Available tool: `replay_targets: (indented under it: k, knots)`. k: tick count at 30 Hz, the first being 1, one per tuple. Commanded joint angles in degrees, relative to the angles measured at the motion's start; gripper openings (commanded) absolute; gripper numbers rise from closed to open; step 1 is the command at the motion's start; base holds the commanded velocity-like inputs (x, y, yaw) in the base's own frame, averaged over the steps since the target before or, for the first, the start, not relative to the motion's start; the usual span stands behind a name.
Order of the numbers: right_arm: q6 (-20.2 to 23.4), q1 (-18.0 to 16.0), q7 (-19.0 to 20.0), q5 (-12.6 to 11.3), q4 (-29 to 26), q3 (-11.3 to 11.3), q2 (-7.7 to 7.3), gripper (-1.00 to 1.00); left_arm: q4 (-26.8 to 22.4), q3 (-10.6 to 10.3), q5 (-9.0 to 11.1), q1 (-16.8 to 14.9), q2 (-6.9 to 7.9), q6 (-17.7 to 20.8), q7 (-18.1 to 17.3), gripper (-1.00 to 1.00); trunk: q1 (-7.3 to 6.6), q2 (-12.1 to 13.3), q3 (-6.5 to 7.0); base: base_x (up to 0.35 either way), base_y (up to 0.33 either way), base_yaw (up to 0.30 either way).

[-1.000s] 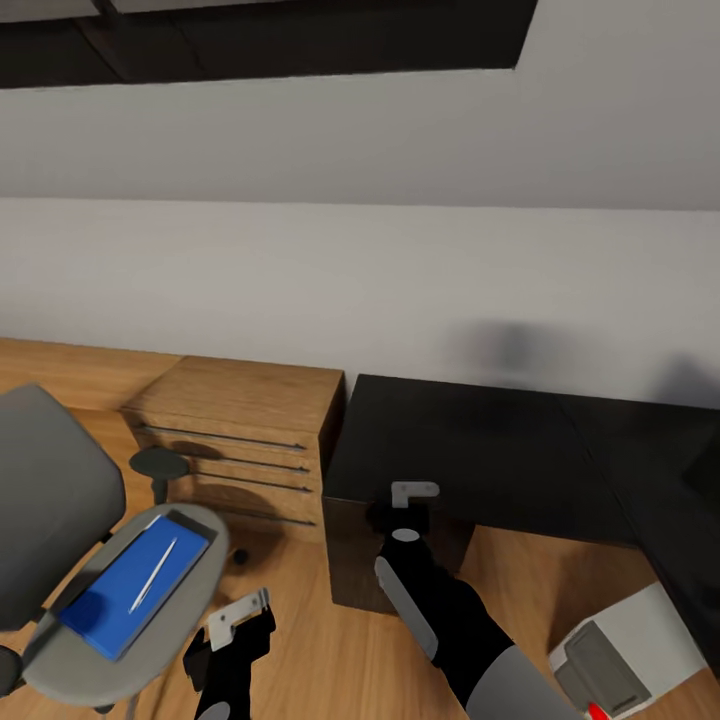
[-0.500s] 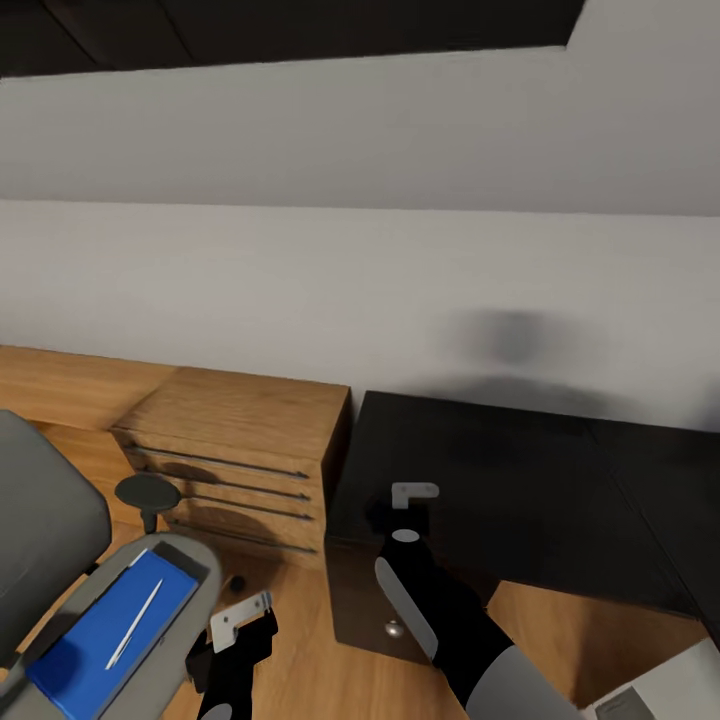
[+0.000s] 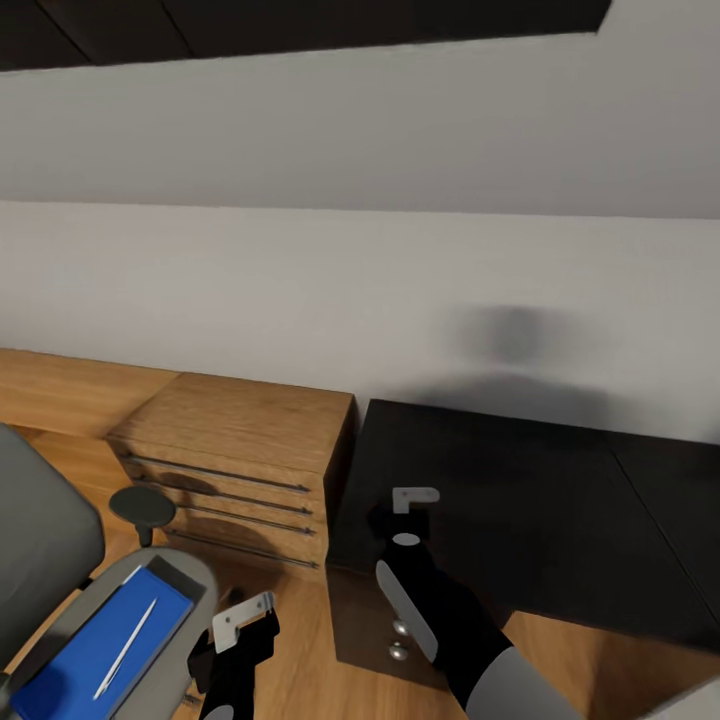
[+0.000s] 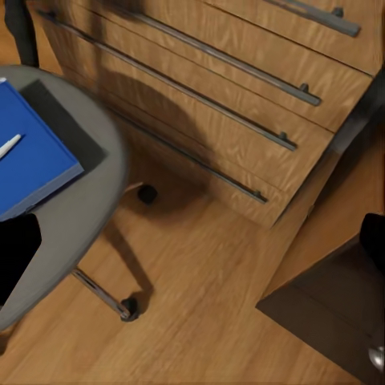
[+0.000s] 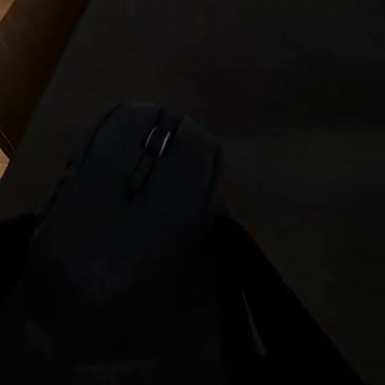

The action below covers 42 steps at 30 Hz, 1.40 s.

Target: In the bedroom, organize the workspace by keeping the computer under the desk, ensuring the monitor is on the desk, placing the keyboard on the desk next to the monitor, placing the mouse on the desk next to the keyboard, moving the folder from the swivel chair onto the desk next to the mouse, stacking the notebook on top of the folder with the pen on top of the notebook, and positioning the swivel chair next to the desk.

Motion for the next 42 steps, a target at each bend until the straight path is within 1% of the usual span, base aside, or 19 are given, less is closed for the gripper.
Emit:
replay_targets:
  k: [1, 3, 5, 11, 15, 18, 20, 22, 23, 25, 26, 36, 40, 42]
  knots:
    - [0.01, -0.06, -0.64, -0.28, 0.51, 0.11, 0.0, -1.0, -0.12, -0.09, 0.15, -0.01, 0.02, 0.34, 0.27, 1.0, 0.04, -0.04, -0.06, 0.307, 0.0, 0.0]
    - [-0.9, -0.08, -0.3, -0.27, 1.81, 0.04, 0.0, -1.0, -0.12, -0.15, 0.15, -0.01, 0.01, 0.32, 0.29, 1.0, 0.04, -0.04, -0.06, 0.306, 0.0, 0.0]
    - [-1.81, -0.14, 0.85, -0.28, 3.85, -0.04, 0.0, -1.0, -0.12, -0.2, 0.15, -0.01, -0.02, 0.36, 0.29, 1.0, 0.04, -0.04, -0.06, 0.255, 0.0, 0.0]
    - [-2.61, -0.58, 9.09, -0.41, 12.3, -0.21, 0.0, -1.0, -0.16, -0.3, 0.15, -0.01, -0.05, 0.36, 0.28, 1.0, 0.04, -0.04, -0.06, 0.115, 0.0, 0.0]
    - [-3.87, -1.4, 12.11, -0.52, 16.86, -0.26, 0.0, -1.0, -0.31, -0.49, 0.15, -0.01, -0.05, 0.27, 0.33, 1.0, 0.04, -0.04, -0.06, 0.013, 0.0, 0.0]
    - [-4.86, -3.1, 15.04, -0.73, 21.68, -0.27, 0.0, -1.0, -0.72, -0.54, 0.15, -0.01, -0.05, 0.19, 0.4, 1.0, 0.04, -0.04, -0.06, 0.003, 0.0, 0.0]
    - [-4.98, -3.83, 16.07, -0.78, 23.53, -0.27, 0.0, -1.0, -1.69, -0.55, 0.28, -0.01, 0.02, 0.08, 0.51, 1.0, 0.04, -0.04, -0.06, 0.0, 0.0, 0.0]
    - [-5.09, -3.91, 16.07, -0.77, 23.13, -0.22, 0.0, -1.0, -1.91, -0.53, 0.31, -0.01, 0.02, 0.06, 0.52, 1.0, 0.04, -0.04, -0.06, 0.0, 0.0, 0.0]
    - [-4.97, -3.96, 15.92, -0.78, 20.5, -0.17, 0.0, -1.0, -2.02, -0.48, 0.4, -0.01, 0.04, 0.05, 0.54, 1.0, 0.04, -0.04, -0.06, 0.0, 0.0, 0.0]
    - [-4.86, -3.97, 15.89, -0.79, 19.9, -0.08, 0.0, -1.0, -2.12, -0.47, 0.41, -0.01, 0.01, 0.04, 0.57, 1.0, 0.04, -0.04, -0.06, 0.0, 0.0, 0.028]
    - [-4.66, -3.97, 15.8, -0.79, 19.58, -0.02, 0.0, -1.0, -3.19, -0.42, 0.42, -0.01, 0.03, 0.04, 0.61, 1.0, 0.04, -0.04, -0.06, 0.0, 0.0, 0.226]
    - [-4.59, -3.97, 15.86, -0.88, 19.58, 0.0, 0.0, -1.0, -3.63, -0.37, 0.85, -0.01, 0.04, 0.12, 0.63, 1.0, 0.04, -0.04, -0.13, 0.0, 0.0, 0.268]
    - [-4.65, -3.97, 15.81, -0.73, 19.65, -0.08, 0.0, -1.0, -3.64, -0.37, 1.11, -0.01, 0.04, 0.13, 0.63, 1.0, 0.04, -0.04, -0.17, 0.0, 0.0, 0.083]
    - [-4.72, -3.97, 13.98, -0.66, 19.8, -0.09, 0.0, -1.0, -3.64, -0.39, 1.12, -0.01, 0.04, 0.13, 0.63, 1.0, 0.04, -0.04, -0.17, 0.0, 0.0, 0.003]
